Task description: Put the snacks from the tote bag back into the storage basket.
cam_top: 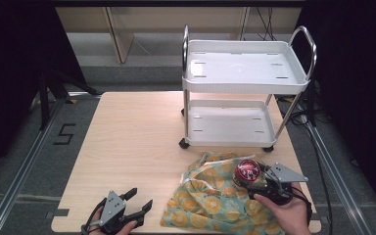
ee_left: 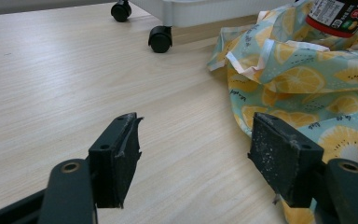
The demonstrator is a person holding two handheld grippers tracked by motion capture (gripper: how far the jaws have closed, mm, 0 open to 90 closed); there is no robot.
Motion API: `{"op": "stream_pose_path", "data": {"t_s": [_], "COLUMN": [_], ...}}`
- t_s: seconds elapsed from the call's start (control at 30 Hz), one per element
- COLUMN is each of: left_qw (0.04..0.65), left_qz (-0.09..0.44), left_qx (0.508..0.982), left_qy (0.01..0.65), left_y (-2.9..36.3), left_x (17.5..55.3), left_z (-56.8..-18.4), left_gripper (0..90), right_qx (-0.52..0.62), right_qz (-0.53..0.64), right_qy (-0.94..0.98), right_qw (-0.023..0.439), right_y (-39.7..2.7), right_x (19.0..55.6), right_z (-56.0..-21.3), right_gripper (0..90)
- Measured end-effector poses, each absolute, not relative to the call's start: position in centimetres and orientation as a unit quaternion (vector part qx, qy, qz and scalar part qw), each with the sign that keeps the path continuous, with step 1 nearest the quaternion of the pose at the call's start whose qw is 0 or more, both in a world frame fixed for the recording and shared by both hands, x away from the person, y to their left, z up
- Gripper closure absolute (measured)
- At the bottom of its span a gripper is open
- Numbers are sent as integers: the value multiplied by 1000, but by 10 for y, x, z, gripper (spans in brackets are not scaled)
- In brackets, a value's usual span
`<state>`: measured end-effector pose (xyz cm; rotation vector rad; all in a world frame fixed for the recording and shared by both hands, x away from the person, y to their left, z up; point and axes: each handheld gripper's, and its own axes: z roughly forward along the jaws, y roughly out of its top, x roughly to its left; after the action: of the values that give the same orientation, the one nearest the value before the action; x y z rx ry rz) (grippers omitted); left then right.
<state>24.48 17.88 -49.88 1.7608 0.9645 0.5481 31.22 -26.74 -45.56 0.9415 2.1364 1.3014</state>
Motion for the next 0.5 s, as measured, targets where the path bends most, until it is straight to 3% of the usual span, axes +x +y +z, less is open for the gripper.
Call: {"op": "stream_pose_path", "data": {"t_s": [0.5], "left_qw": [506], "left_qz": [224], "left_qx": [722], "left_qy": [414], "left_y": [178], "left_x": [245], "left_z": [-500], "left_gripper": [325], "right_qx": [346], "right_qz": [479], "right_qy": [772], "right_qw": [234], "right_y": [-268], "right_x": [313], "right_z": [-449], "right_gripper": [261]}}
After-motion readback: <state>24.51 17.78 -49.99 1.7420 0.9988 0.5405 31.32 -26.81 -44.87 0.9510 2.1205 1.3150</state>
